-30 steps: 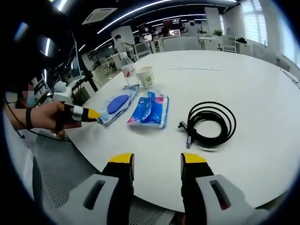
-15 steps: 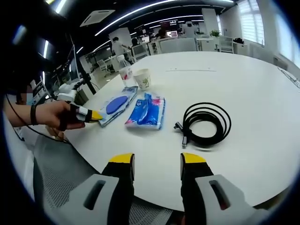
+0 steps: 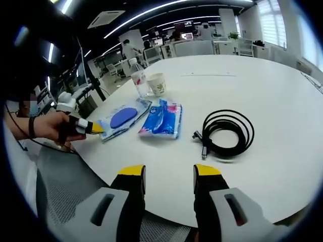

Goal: Arrange the tabletop items into an orderly group along one side of the table until the central work area is clear of visible clutter.

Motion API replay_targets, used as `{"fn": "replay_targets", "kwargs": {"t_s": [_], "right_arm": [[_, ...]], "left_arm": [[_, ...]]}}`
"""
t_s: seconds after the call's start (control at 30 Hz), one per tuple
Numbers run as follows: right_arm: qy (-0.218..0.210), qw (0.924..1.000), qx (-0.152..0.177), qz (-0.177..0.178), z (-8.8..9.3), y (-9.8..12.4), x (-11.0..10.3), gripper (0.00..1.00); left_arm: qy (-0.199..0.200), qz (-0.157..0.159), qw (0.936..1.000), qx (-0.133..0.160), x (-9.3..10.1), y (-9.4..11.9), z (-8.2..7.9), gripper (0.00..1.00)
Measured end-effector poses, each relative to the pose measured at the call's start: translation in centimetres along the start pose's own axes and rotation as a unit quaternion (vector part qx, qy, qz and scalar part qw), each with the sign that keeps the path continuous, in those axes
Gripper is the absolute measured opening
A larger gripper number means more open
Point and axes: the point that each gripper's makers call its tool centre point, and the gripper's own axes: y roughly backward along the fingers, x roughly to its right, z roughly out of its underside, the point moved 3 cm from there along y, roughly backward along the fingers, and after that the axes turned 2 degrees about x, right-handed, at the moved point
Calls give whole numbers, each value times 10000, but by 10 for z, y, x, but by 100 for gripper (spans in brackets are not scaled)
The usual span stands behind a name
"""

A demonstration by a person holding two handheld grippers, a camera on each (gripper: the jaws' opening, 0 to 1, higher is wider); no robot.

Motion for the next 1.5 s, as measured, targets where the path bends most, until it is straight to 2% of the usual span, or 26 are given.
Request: {"fn": "replay_targets", "kwargs": {"t_s": [0.13, 0.23, 0.47, 0.6, 0.7, 0.77, 0.83, 0.87, 1.07, 1.17, 1.23, 1.5], "right_arm": [[24, 10000, -22, -47, 0, -3, -3, 36], [82, 9999, -38, -121, -1, -8, -7, 36], [304, 9988, -100, -376, -8, -23, -22, 35], [438, 9974, -169, -540, -11, -34, -31, 35], [492, 9966, -219, -631, -13, -41, -35, 35], [532, 9960, -224, -688, -16, -47, -39, 35], [564, 9951, -254, -772, -17, -53, -43, 35], [595, 9947, -267, -797, -18, -55, -45, 35], [800, 9907, -418, -1019, -18, -69, -58, 34], [760, 9897, -471, -1118, -17, -80, -64, 34], [742, 9888, -489, -1200, -17, -86, -69, 34], [614, 9866, -561, -1406, -20, -117, -91, 33]], "left_arm": [[-38, 160, 9998, -108, 2, 2, 3, 0], [-53, 233, 9995, -212, -4, 4, 5, 0], [-640, 195, 9969, -415, -19, 13, 5, 0], [-1200, 202, 9907, -611, -24, 19, 7, 0], [-1406, 251, 9870, -738, -28, 22, 8, 0], [-1620, 399, 9817, -916, -28, 24, 12, 0], [-1588, 446, 9819, -929, -31, 26, 13, 0], [-1683, 483, 9791, -1034, -34, 27, 14, 0], [-1927, 511, 9741, -1069, -38, 33, 12, 0], [-2141, 578, 9678, -1194, -41, 34, 15, 0], [-2463, 577, 9588, -1289, -43, 36, 17, 0], [-2743, 669, 9469, -1536, -47, 39, 23, 0]]}}
